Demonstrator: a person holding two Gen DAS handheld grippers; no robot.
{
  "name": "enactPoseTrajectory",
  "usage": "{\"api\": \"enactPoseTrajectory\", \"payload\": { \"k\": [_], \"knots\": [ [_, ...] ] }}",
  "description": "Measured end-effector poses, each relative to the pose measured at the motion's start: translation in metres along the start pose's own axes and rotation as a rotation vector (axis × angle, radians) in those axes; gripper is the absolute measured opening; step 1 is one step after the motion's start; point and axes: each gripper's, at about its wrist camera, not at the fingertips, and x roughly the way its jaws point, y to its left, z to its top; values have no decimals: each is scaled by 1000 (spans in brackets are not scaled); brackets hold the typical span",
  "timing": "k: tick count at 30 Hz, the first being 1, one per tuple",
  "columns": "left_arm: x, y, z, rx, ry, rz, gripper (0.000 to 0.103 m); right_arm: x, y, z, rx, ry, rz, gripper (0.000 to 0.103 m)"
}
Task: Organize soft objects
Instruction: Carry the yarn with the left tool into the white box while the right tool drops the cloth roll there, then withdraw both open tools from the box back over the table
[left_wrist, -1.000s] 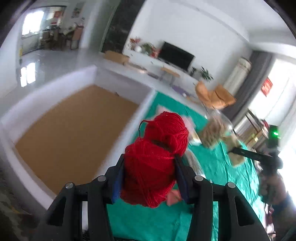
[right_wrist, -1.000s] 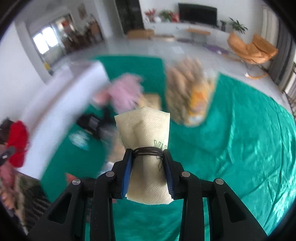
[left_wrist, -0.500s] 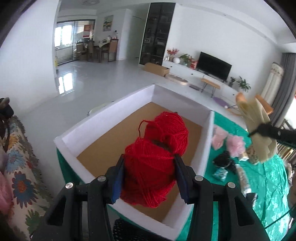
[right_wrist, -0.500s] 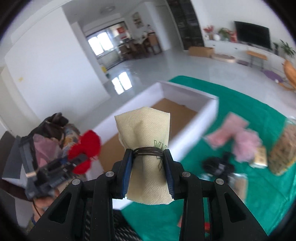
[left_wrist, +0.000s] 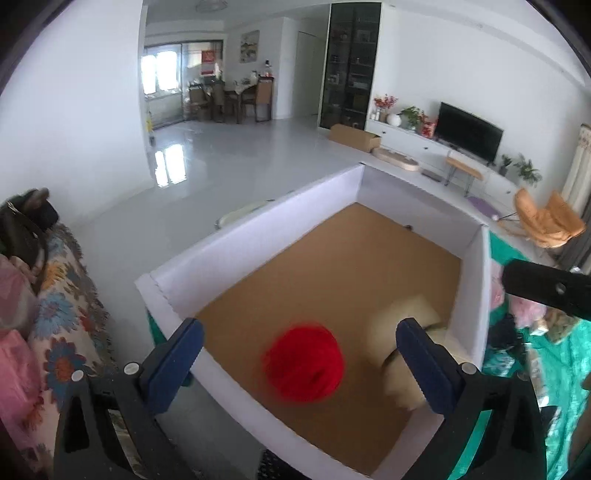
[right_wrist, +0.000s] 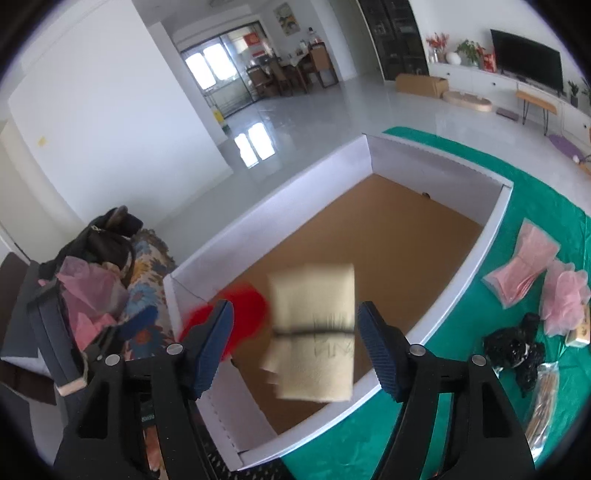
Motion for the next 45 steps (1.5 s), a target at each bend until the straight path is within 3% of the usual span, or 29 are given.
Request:
{"api": "enactPoseTrajectory", "payload": {
  "k": [4, 13, 17, 20, 25, 28, 32, 35, 38, 42, 45],
  "knots": [
    [-12, -6, -2, 25, -54, 56, 103, -13, -10, -12, -13, -16, -27, 73],
    [-31, -28, -11, 30, -55, 15, 103, -44, -59, -53, 24, -11, -96, 73],
    [-56, -64, -26, 73, -61, -94, 103, -66, -89, -99, -21, 23, -199, 73],
    [-73, -100, -43, 116, -58, -220, 103, -83, -114, -145, -54, 100, -318, 72],
    [-79, -168, -79, 214, -5, -423, 103, -129, -144, -213, -36, 146, -456, 72],
    [-70, -203, -98, 260, 26, -464, 103, -141, -150, -245, 10, 178, -475, 72],
    [-50, -230, -116, 264, 85, -512, 103, -118, -156, -279, 29, 254, -462, 72],
    [-38, -241, -131, 285, 112, -505, 103, -105, -162, -280, 40, 195, -446, 73],
    [-31, -245, -146, 300, 114, -492, 103, -91, -180, -259, 72, 126, -500, 73],
    [-31, -243, -150, 298, 109, -487, 103, -88, -240, -234, 223, 31, -597, 74],
    [-21, -246, -152, 302, 143, -469, 103, -88, -276, -221, 257, 13, -634, 85]
  ]
}}
